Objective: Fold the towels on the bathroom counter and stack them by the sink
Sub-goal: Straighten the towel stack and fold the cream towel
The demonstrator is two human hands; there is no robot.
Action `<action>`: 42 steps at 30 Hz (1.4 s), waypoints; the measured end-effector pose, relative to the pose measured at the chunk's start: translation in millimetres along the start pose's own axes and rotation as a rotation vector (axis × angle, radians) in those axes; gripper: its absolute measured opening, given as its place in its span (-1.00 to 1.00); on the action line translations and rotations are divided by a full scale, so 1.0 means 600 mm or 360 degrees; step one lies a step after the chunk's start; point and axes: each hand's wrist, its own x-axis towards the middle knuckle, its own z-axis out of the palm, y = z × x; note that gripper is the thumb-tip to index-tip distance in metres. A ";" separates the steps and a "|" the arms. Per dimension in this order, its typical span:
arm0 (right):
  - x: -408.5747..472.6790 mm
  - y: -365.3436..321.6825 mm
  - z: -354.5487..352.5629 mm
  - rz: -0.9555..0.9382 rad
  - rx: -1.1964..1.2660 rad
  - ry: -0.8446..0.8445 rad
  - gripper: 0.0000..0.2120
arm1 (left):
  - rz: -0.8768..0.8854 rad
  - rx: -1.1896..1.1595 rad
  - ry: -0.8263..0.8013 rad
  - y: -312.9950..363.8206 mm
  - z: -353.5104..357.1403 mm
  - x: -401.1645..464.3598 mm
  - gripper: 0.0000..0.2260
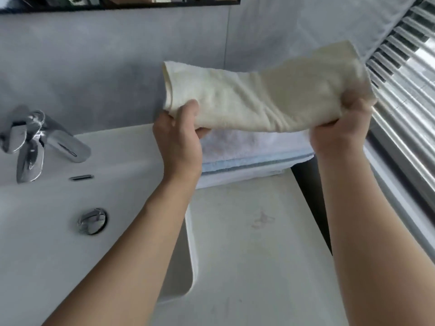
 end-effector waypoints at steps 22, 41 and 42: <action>-0.023 0.151 -0.077 -0.0155 -0.1236 0.0628 -0.37 | -0.0213 0.1013 0.0337 -0.113 -0.084 -0.034 -0.93; -0.474 0.512 0.017 -0.0383 -0.1814 -0.1013 -0.68 | -0.0173 0.1007 0.0760 0.047 -0.505 -0.083 -0.82; -0.498 0.539 0.031 -0.0345 -0.1812 -0.1054 -0.68 | -0.0168 0.0997 0.0766 0.060 -0.537 -0.077 -0.81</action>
